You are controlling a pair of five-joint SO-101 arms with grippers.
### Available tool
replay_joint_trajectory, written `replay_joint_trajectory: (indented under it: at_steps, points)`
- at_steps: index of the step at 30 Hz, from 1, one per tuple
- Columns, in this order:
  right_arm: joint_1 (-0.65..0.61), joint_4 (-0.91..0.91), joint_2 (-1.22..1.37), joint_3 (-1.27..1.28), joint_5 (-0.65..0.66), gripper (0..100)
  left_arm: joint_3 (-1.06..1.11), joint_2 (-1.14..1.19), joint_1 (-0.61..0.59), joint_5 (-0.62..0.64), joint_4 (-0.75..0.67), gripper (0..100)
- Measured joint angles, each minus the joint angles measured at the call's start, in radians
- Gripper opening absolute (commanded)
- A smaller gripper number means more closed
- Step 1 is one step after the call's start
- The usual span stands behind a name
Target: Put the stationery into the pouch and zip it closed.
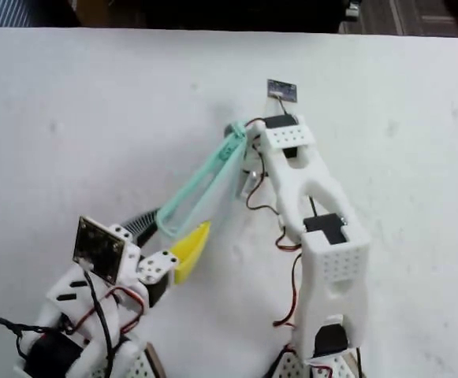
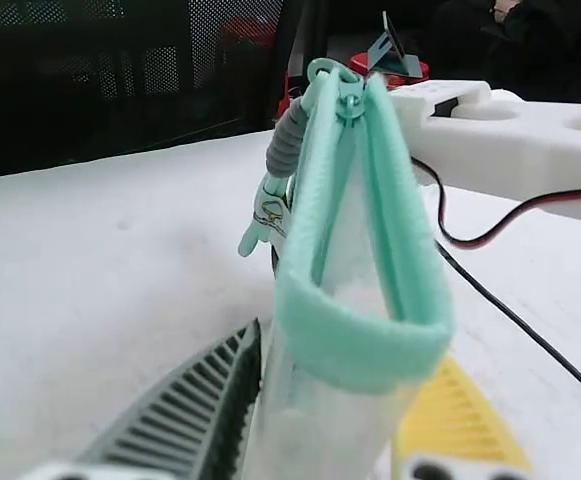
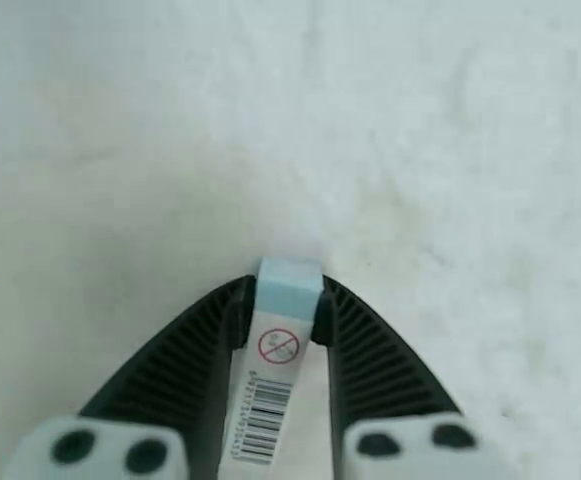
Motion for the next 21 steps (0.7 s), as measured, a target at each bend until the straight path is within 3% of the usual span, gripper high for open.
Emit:
replay_joint_trajectory:
  at_steps: [4,11,15,21]
  points:
    - [0.044,0.021,-0.198,0.002,0.005,1.6,0.000,0.000,0.000,0.000,0.000,26]
    - [0.012,0.020,-0.718,0.002,0.190,1.6,0.000,0.000,0.000,0.000,0.000,26]
    - [-0.123,0.003,-1.051,0.002,0.301,1.6,0.000,0.000,0.000,0.000,0.000,26]
    - [-0.456,0.000,-1.392,0.106,0.448,1.6,0.000,0.000,-0.041,0.000,0.000,26]
